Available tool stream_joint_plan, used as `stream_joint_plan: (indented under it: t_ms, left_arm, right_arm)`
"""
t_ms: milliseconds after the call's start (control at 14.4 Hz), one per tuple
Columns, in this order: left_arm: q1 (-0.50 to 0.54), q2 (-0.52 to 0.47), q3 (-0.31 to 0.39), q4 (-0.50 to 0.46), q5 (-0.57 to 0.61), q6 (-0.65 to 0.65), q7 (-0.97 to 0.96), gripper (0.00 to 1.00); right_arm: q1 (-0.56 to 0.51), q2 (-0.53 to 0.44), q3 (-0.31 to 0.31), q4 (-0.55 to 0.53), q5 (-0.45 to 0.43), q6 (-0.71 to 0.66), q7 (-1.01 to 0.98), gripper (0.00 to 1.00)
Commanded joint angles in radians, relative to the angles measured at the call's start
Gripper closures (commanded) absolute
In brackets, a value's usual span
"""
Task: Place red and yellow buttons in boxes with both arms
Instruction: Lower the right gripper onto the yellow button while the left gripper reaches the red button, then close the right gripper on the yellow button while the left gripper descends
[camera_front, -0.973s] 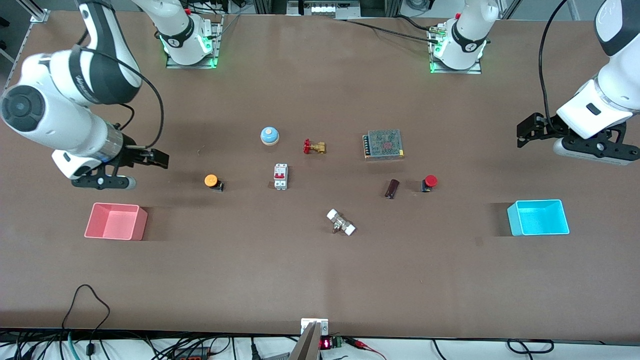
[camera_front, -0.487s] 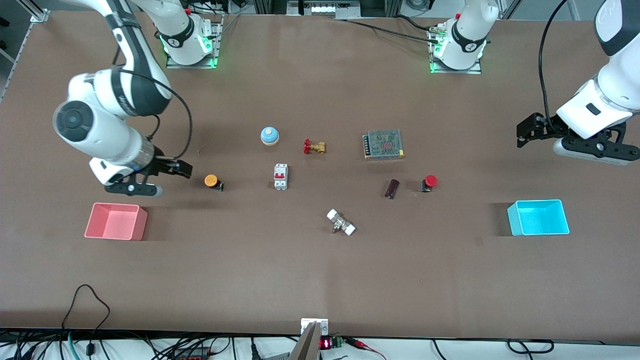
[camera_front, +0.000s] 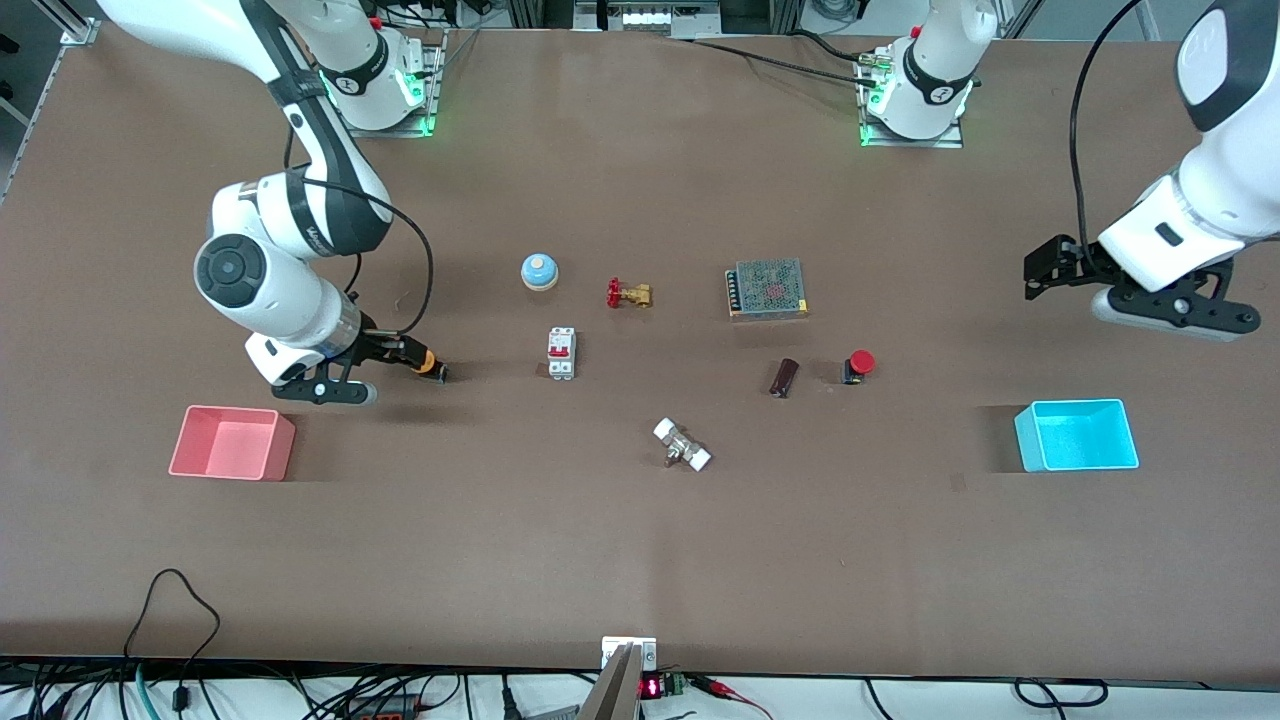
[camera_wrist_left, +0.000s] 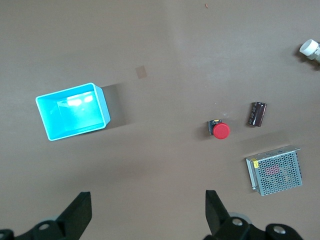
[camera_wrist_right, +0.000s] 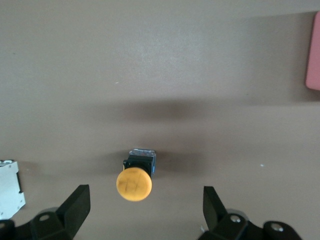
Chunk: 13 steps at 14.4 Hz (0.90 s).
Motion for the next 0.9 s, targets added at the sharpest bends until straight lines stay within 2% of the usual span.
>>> stream_joint_plan:
  t_ms: [0, 209, 348, 556, 834]
  left_arm:
    - [-0.008, 0.075, -0.003, 0.028, -0.009, 0.013, -0.008, 0.0]
    - [-0.054, 0.241, -0.01, 0.173, -0.012, 0.013, -0.02, 0.0]
    - [-0.086, 0.33, -0.01, 0.236, -0.014, 0.013, -0.101, 0.0]
    - [-0.123, 0.381, -0.01, 0.24, -0.011, 0.056, -0.246, 0.0]
    - [-0.15, 0.419, -0.012, 0.228, -0.011, 0.084, -0.261, 0.0]
  right_arm:
    - [0.024, 0.007, -0.003, -0.019, -0.003, 0.024, 0.019, 0.0]
    - [-0.015, 0.004, 0.042, -0.102, -0.003, 0.125, 0.019, 0.0]
    - [-0.013, 0.012, 0.047, -0.105, -0.001, 0.134, 0.028, 0.0]
    - [0.003, 0.038, 0.047, -0.105, -0.003, 0.137, 0.047, 0.0]
    - [0.003, 0.064, 0.047, -0.104, -0.038, 0.166, 0.048, 0.0]
